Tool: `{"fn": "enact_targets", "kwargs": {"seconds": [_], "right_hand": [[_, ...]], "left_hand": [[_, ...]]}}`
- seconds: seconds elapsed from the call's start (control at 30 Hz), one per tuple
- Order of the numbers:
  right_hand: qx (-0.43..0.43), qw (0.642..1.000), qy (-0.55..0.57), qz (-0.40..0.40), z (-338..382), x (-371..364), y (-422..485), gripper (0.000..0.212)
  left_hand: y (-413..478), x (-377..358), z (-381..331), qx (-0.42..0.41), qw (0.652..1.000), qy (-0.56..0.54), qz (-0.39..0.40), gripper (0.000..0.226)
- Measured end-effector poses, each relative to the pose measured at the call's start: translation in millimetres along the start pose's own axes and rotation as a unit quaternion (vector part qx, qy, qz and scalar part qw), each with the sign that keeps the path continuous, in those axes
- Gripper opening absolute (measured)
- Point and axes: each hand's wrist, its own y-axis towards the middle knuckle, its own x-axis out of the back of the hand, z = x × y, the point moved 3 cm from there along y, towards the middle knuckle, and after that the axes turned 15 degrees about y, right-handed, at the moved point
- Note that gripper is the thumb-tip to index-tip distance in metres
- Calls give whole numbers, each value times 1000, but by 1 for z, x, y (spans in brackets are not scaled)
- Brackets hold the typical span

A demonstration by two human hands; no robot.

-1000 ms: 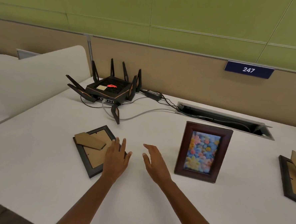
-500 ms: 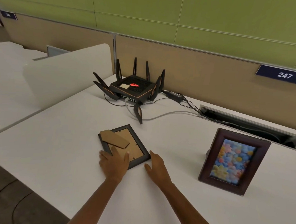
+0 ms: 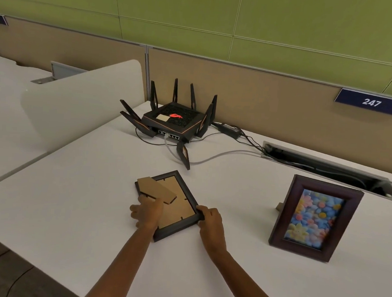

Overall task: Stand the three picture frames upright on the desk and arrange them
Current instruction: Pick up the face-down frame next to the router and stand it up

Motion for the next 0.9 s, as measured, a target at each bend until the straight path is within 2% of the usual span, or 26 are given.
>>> {"fn": "enact_targets", "kwargs": {"seconds": [0.13,0.27,0.47,0.7,0.83,0.9], "right_hand": [[-13,995,87,-45,3,8,2,43],[-7,986,157,-64,10,11,5,35],[15,963,251,-100,18,24,15,34],[101,960,224,-130,30,36,33,30],[173,956,188,-145,36,51,35,31],[184,953,189,-153,40,58,34,26]], "left_hand": [[13,1,5,6,997,-70,23,47],[21,-1,4,37,978,-176,103,41],[14,24,-20,20,960,-197,197,36],[-5,43,-50,-18,920,-256,296,37],[-8,45,-60,-13,881,-281,381,12],[-9,45,-67,-17,867,-289,405,14]]}}
